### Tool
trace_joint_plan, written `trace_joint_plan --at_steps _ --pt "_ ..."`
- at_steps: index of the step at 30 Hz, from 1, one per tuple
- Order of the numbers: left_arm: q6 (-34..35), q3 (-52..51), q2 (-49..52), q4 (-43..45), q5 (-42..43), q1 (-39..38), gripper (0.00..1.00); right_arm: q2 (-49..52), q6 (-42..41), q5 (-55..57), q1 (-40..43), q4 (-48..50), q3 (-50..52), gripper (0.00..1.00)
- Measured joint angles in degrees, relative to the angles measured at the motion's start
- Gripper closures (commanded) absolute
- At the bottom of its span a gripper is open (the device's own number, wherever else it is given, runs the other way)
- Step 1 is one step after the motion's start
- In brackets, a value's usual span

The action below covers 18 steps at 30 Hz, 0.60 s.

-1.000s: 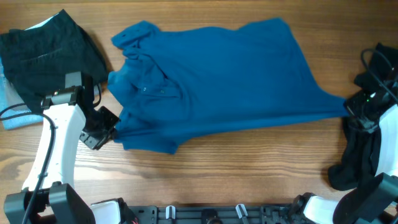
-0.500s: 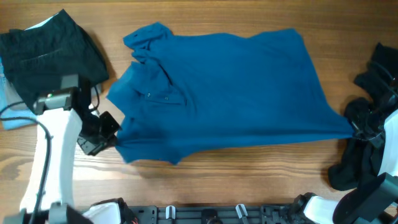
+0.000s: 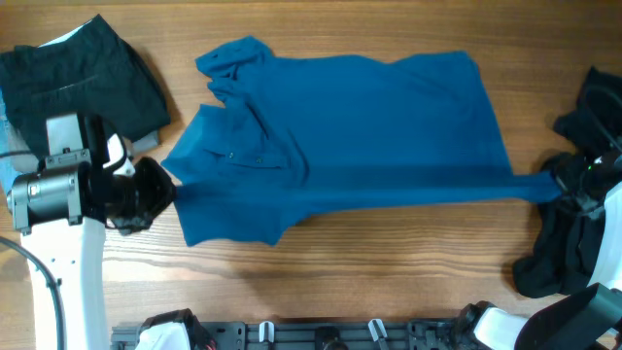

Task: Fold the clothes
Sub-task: 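Stretch the shirt flat by pulling both grippers apart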

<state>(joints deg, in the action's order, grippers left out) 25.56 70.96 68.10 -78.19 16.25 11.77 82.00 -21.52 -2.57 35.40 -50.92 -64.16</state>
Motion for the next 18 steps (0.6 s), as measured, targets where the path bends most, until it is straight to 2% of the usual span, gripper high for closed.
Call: trace_joint_plan --at_steps 5,11,18 --pt "1.14 0.04 4.81 9.73 0.66 0.00 0.96 0.00 2.36 -8.79 0.02 7.82 0.00 0.94" --pt "1.62 0.04 14.88 14.60 0.90 -0.02 0.96 0.00 2.78 -11.72 -0.66 11.61 0.00 0.93" --pt "1.77 0.04 25.22 18.64 1.01 -0.85 0.96 3.91 2.97 -12.02 -6.14 16.15 0.00 0.91"
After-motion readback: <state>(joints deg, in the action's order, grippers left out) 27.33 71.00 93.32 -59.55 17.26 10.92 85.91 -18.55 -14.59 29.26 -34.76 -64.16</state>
